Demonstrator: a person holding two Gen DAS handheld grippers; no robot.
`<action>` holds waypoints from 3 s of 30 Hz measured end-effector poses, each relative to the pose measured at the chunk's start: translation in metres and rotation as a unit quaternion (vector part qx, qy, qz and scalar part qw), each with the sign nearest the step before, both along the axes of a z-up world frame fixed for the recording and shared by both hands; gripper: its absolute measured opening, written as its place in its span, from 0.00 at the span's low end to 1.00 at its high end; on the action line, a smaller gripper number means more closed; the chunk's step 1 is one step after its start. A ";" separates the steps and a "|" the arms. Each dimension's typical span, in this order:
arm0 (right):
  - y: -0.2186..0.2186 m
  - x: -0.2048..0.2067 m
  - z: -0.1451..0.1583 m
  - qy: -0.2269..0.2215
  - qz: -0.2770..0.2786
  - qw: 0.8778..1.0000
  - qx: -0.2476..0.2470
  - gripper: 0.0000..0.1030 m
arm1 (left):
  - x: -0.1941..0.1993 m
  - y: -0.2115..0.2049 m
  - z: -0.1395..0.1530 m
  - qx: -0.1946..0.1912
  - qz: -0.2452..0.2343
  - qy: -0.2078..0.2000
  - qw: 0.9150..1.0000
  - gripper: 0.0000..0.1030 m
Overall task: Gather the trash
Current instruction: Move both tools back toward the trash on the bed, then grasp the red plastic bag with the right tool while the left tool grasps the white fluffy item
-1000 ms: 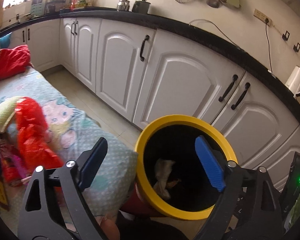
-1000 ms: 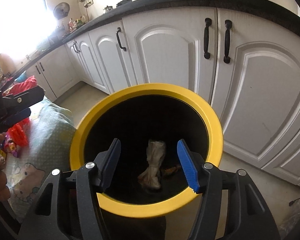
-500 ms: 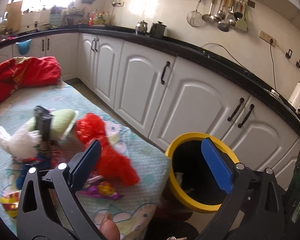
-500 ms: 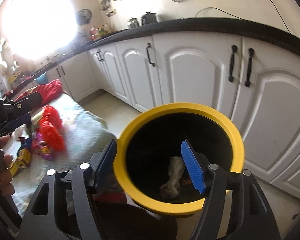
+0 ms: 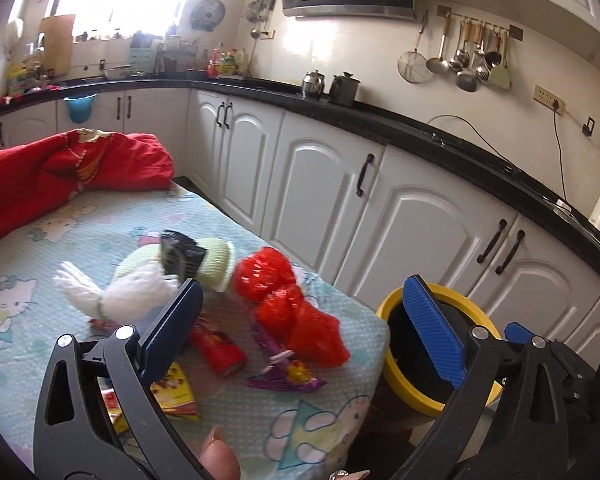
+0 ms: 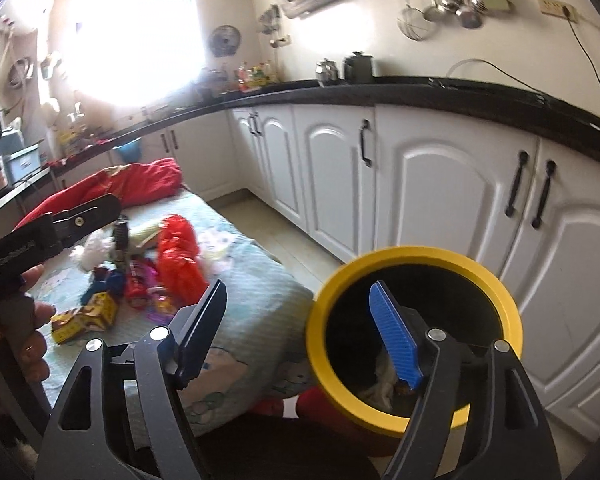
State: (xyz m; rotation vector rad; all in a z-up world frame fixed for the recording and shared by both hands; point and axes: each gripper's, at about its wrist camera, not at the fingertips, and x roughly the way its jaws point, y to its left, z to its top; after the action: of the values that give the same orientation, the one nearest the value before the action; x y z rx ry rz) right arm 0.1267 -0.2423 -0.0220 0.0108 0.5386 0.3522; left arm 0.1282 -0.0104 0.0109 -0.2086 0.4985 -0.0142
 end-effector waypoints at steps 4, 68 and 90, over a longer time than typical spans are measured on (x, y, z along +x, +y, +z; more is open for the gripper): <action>0.016 -0.005 0.003 -0.003 0.017 1.000 -0.002 0.70 | -0.005 0.013 0.000 -0.002 0.011 -0.001 1.000 0.89; 0.131 0.084 -0.050 0.120 0.119 0.986 -0.008 0.20 | 0.013 0.226 -0.083 -0.263 0.143 0.127 0.946 0.23; 0.111 0.074 -0.024 0.088 0.108 0.990 0.030 0.15 | -0.008 0.206 -0.029 -0.207 0.125 0.064 0.968 0.04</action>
State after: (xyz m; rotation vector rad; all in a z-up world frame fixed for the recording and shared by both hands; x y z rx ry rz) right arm 0.2009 -0.1311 -0.0458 0.0420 0.7070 0.5831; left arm 0.1201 0.1959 -0.0182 -0.6835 0.5921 0.1431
